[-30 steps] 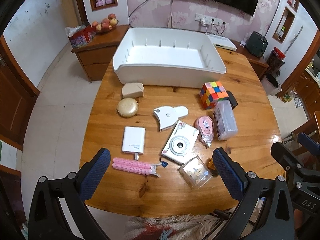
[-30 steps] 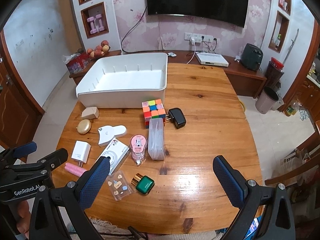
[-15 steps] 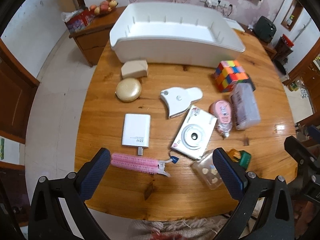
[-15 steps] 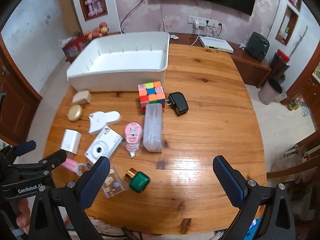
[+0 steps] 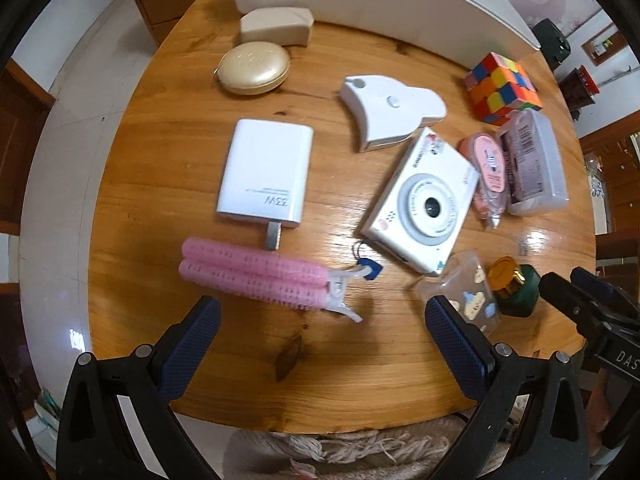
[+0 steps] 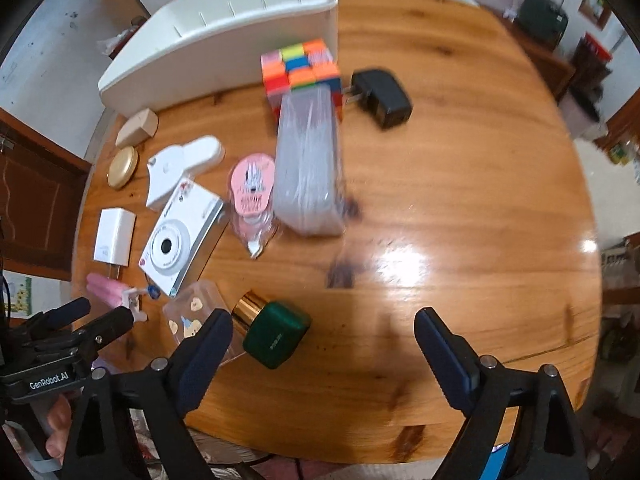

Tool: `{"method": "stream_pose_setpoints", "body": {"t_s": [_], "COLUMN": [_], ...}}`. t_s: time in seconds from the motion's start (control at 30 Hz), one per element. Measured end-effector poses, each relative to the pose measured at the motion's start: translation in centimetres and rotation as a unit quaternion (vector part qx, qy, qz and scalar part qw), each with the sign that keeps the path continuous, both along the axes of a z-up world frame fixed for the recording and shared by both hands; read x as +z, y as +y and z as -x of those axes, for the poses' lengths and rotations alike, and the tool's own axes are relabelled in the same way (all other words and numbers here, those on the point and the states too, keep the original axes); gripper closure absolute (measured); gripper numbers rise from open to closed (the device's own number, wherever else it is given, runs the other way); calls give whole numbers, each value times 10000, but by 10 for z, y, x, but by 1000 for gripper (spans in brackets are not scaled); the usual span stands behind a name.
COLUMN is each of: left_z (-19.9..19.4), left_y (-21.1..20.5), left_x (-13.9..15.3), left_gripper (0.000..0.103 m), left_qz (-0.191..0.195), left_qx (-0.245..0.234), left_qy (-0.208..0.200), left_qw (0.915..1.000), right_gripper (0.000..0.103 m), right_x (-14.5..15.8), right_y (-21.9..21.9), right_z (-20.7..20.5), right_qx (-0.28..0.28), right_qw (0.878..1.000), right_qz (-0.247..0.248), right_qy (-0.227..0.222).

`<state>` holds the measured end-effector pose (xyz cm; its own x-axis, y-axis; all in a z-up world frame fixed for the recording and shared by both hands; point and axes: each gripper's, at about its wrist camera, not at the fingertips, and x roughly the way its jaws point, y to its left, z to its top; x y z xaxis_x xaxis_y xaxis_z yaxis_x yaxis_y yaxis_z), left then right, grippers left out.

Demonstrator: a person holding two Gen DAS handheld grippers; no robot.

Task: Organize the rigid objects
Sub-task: 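Grasp the green gold-capped bottle with the right gripper while the left gripper approaches the white charger, then grasp the white charger with the left gripper while the right gripper holds the bottle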

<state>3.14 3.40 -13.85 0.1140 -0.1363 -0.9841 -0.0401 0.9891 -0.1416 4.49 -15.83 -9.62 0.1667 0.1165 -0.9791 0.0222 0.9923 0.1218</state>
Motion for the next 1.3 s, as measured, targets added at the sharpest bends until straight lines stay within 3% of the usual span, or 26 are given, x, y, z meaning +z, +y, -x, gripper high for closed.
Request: {"method": "stream_pose_setpoints", "body": {"t_s": [0.27, 0.5, 0.77, 0.9, 1.0, 1.3], "left_z": [6, 10, 6, -1, -10, -52], "left_y": [13, 35, 70, 86, 98, 110], "left_x": [-13, -19, -34, -29, -23, 1], "left_gripper": [1, 1, 1, 1, 1, 2], "left_qz": [63, 130, 430, 486, 562, 484], "left_qx": [-50, -3, 186, 249, 330, 439], "left_qy": [221, 311, 445, 446, 478, 276], "left_qw": [9997, 9994, 9979, 9975, 9967, 9975], "right_gripper": [10, 24, 25, 43, 50, 50], "right_x": [-15, -32, -42, -49, -51, -55], "right_y": [12, 20, 44, 50, 55, 58], "right_z": [-1, -9, -23, -32, -32, -18], "right_qx": [-64, -270, -497, -576, -591, -505], "right_qw": [9991, 9967, 9952, 9943, 9943, 9950], "right_qz": [-239, -261, -216, -116, -5, 282], "right_qy": [353, 717, 811, 894, 885, 812]}}
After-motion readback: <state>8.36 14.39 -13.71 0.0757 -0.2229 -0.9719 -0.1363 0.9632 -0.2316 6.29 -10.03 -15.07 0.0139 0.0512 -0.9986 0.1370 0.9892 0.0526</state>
